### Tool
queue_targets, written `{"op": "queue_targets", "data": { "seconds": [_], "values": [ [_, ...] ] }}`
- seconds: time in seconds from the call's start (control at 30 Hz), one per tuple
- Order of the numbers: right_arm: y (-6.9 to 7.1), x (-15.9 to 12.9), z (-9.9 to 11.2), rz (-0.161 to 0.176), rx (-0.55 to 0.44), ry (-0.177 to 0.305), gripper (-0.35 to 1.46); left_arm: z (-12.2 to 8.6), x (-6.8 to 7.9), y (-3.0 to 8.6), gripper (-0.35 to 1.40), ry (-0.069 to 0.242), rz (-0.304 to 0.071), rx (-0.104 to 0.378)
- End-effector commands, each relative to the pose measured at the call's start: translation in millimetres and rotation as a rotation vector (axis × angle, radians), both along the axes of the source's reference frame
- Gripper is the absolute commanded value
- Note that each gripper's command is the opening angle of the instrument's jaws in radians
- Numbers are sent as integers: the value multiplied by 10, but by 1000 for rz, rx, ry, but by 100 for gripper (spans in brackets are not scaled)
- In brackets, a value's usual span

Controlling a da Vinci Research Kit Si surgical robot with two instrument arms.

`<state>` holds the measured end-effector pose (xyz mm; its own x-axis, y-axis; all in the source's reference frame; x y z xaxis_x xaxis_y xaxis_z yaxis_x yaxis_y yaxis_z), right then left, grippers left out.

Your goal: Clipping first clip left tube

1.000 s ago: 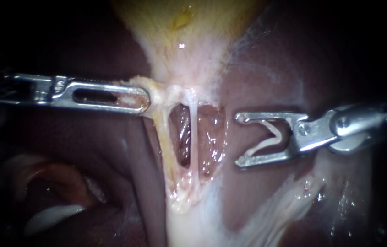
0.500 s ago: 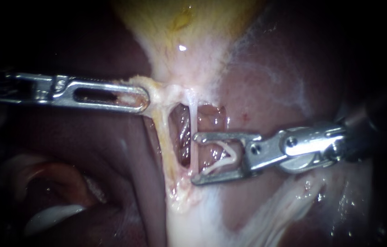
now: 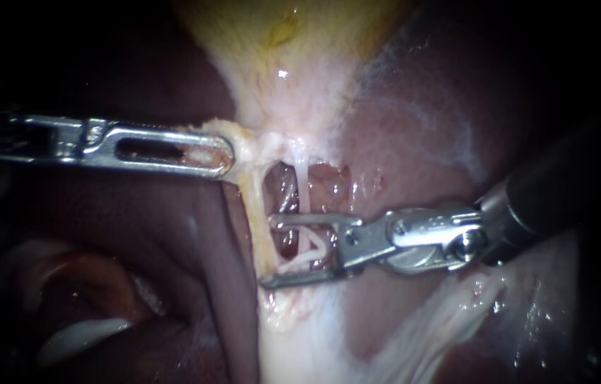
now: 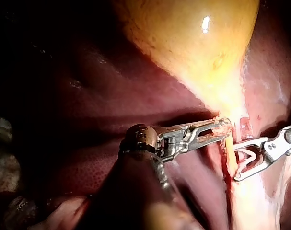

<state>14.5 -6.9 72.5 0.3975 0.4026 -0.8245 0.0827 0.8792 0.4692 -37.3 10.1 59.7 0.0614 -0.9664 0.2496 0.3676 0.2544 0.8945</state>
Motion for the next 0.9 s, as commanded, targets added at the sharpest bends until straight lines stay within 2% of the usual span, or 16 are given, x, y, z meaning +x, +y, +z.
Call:
{"op": "queue_targets", "data": {
  "seconds": [0.03,0.23,0.57,0.73,0.9],
  "values": [
    [-1,2,1,-6,6,4,50,0,0,0,-35,1,0,1],
    [-7,16,-1,-29,34,18,50,-1,-1,1,-35,1,0,1],
    [-21,34,1,-87,69,49,49,-1,-4,2,-35,1,-1,1],
    [-25,42,8,-101,80,54,48,0,-5,2,-35,1,-2,1],
    [-25,46,11,-96,89,49,46,0,-6,2,-35,2,-3,1]
  ]
}}
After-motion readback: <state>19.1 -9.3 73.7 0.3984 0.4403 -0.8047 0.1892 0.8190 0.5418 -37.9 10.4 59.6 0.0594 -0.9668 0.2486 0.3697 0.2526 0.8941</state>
